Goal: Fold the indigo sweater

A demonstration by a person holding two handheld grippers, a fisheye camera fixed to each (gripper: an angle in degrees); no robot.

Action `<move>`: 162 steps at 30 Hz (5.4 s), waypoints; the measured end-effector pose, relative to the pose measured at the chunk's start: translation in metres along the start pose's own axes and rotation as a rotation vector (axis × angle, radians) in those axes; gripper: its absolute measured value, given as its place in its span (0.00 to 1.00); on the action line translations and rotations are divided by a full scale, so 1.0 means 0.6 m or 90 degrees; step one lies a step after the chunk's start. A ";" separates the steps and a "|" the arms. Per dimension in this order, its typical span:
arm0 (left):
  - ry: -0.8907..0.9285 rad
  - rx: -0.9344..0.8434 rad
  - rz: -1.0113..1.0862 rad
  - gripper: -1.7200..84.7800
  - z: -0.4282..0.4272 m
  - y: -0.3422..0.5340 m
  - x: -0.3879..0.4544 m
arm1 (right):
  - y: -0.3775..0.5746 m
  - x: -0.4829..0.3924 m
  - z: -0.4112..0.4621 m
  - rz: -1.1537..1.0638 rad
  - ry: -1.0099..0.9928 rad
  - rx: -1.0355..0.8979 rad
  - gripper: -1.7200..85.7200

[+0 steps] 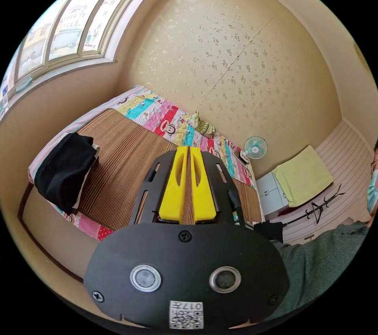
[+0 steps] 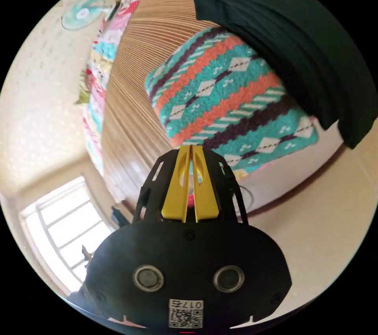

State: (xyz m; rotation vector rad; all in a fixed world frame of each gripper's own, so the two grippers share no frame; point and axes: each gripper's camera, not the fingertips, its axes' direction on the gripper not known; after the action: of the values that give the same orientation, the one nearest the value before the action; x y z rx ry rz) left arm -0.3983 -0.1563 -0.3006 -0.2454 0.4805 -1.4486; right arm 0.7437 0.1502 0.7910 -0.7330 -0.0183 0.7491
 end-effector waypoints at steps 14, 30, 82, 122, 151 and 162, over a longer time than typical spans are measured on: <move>-0.028 -0.076 0.033 0.01 0.057 0.030 0.122 | -0.075 -0.146 0.031 -0.232 0.043 -0.165 0.08; 0.075 -0.135 0.019 0.01 0.252 -0.024 0.160 | -0.026 -0.185 -0.063 -0.296 0.096 -0.054 0.14; 1.143 -0.472 0.095 0.13 0.957 -0.087 0.369 | 0.720 -0.609 -0.141 -1.083 -0.568 -0.097 0.04; 1.746 0.122 0.721 0.09 0.150 0.017 0.271 | 0.876 -0.707 0.196 -1.084 -0.618 -0.124 0.27; 0.882 -0.176 0.389 0.08 0.201 0.145 0.205 | 1.305 -0.557 -0.196 -0.862 -0.239 0.721 0.10; 0.595 -0.267 0.437 0.09 0.274 0.204 0.387 | 1.429 -0.409 -0.235 -0.622 -0.503 0.981 0.10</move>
State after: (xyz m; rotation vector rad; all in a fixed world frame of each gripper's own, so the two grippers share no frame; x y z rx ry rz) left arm -0.2032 -0.3908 -0.2485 0.2819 1.4723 -0.6954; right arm 0.0729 0.3403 0.2174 1.0433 -0.4330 -0.0832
